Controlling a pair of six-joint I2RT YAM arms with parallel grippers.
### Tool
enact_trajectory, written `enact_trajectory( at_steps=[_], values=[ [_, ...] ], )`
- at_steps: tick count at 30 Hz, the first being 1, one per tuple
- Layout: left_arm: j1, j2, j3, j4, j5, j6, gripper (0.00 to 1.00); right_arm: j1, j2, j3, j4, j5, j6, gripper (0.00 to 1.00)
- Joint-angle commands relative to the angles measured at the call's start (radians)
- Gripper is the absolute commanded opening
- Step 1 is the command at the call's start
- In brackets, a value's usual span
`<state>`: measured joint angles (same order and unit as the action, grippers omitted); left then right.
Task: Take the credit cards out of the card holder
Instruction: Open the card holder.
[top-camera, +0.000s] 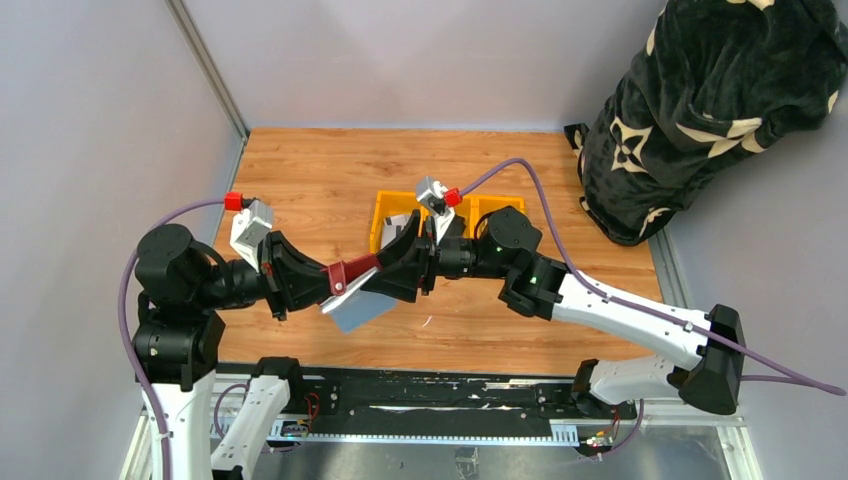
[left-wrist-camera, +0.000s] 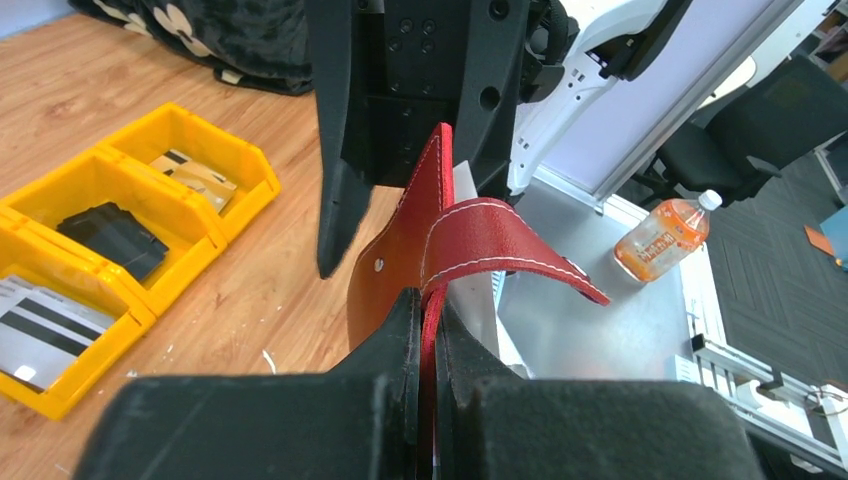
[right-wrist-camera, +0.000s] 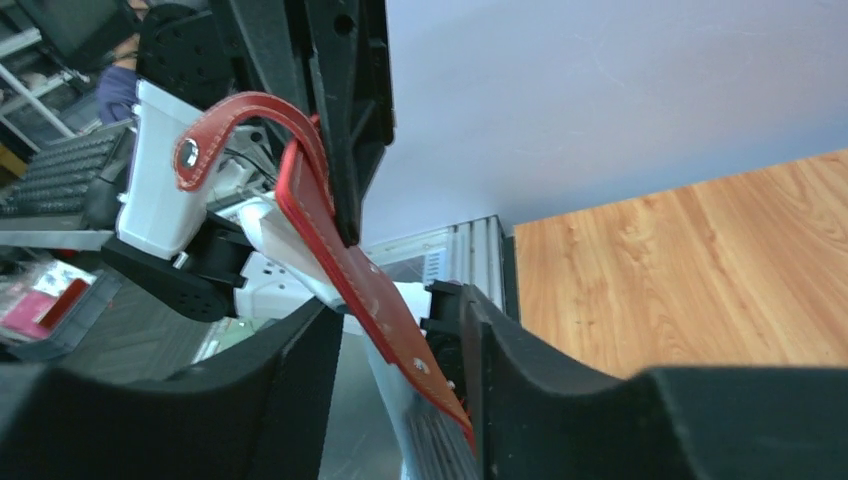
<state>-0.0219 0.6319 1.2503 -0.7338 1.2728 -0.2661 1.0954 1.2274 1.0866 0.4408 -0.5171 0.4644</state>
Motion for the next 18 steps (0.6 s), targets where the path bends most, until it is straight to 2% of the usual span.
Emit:
enact_trajectory(
  at_steps=[1,2,3,4,5,6,9,11,14,18],
  values=[
    [-0.002,-0.011,-0.006,0.020,0.012,-0.012,0.00,0.012,0.020,0.049,0.073,-0.060,0.074,0.39],
    [-0.001,-0.011,-0.007,0.019,-0.001,-0.010,0.04,0.012,0.021,0.051,0.072,-0.066,0.082,0.27],
    [-0.002,-0.010,-0.006,0.020,-0.018,-0.008,0.06,0.012,0.021,0.050,0.069,-0.067,0.089,0.21],
    [-0.003,-0.009,-0.003,0.022,-0.035,-0.006,0.08,0.011,0.019,0.050,0.056,-0.069,0.090,0.10],
    [-0.003,-0.009,0.001,0.026,-0.055,-0.005,0.14,0.011,0.015,0.049,0.043,-0.066,0.088,0.05],
    [-0.002,-0.007,0.005,0.044,-0.073,-0.013,0.31,0.011,0.008,0.046,0.030,-0.058,0.085,0.00],
    [-0.002,-0.018,0.000,0.157,-0.117,-0.109,0.67,0.010,-0.021,0.024,-0.007,-0.025,0.075,0.00],
    [-0.002,-0.031,0.004,0.179,-0.135,-0.123,0.81,0.005,-0.037,0.018,-0.029,-0.001,0.070,0.00],
    [-0.002,-0.057,-0.027,0.231,-0.115,-0.153,0.87,-0.005,-0.057,0.026,-0.064,0.018,0.069,0.00],
    [-0.002,-0.092,-0.060,0.167,-0.091,-0.068,0.89,-0.015,-0.070,0.051,-0.097,0.035,0.083,0.00]
  ],
)
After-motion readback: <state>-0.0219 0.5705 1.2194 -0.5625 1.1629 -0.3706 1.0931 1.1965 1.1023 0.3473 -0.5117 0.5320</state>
